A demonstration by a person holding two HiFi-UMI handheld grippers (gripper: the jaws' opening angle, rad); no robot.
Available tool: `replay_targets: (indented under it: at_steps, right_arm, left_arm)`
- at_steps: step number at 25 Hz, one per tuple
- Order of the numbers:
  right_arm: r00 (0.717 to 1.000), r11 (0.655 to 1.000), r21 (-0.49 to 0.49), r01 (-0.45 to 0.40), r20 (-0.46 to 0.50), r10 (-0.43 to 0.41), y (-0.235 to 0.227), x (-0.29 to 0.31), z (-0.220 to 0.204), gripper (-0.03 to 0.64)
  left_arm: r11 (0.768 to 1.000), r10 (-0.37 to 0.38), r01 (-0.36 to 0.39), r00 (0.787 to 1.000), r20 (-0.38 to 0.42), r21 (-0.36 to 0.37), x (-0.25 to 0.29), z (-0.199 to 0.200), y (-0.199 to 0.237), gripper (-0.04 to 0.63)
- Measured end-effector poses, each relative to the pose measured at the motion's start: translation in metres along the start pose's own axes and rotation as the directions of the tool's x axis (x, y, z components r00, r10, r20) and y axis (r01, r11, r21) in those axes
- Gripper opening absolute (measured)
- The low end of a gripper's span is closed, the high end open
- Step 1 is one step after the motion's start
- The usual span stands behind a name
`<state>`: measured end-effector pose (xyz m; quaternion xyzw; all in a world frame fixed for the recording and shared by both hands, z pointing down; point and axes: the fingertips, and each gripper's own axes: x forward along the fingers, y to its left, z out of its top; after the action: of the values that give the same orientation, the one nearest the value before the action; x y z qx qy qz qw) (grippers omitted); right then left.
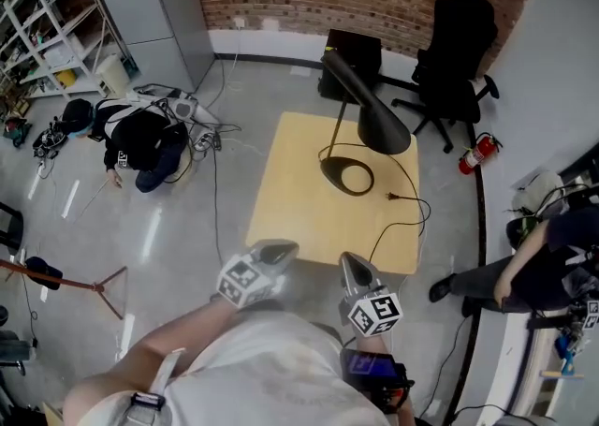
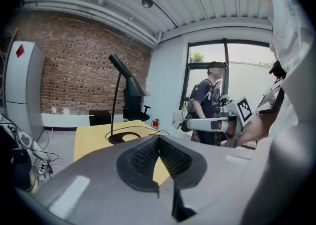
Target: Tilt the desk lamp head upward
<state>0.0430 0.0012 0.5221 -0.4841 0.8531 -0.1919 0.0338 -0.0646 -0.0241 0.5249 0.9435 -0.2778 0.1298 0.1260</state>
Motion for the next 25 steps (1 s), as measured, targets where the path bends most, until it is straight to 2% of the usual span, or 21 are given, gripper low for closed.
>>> replay_targets:
  at_steps: [6, 16, 20, 25]
  right_arm:
    - [1.0, 1.0, -0.016, -0.009, 0.011, 0.009, -0.018, 0.0, 0.016, 0.011]
    - [0.997, 0.997, 0.011, 0.079, 0.011, -0.08, -0.053, -0.012, 0.011, 0.011]
    - [0.993, 0.993, 0.001, 0.116, 0.009, -0.116, -0.069, -0.013, 0.017, 0.011]
    - [0.989, 0.989, -0.012, 0.148, 0.026, -0.148, -0.088, 0.004, 0.037, 0.011]
  left_arm:
    - [0.999, 0.036, -0.036, 0.999, -0.021, -0.004, 0.008, 0.007, 0.005, 0.0]
    - [0.997, 0.066, -0.067, 0.998, -0.022, -0.029, 0.025, 0.011, 0.04, 0.0]
    - [0.998, 0.042, -0.044, 0.999, -0.029, -0.038, 0.046, 0.012, 0.046, 0.0]
    - [1.0, -0.005, 0.005, 1.0, -0.001, -0.026, 0.075, 0.03, 0.062, 0.0]
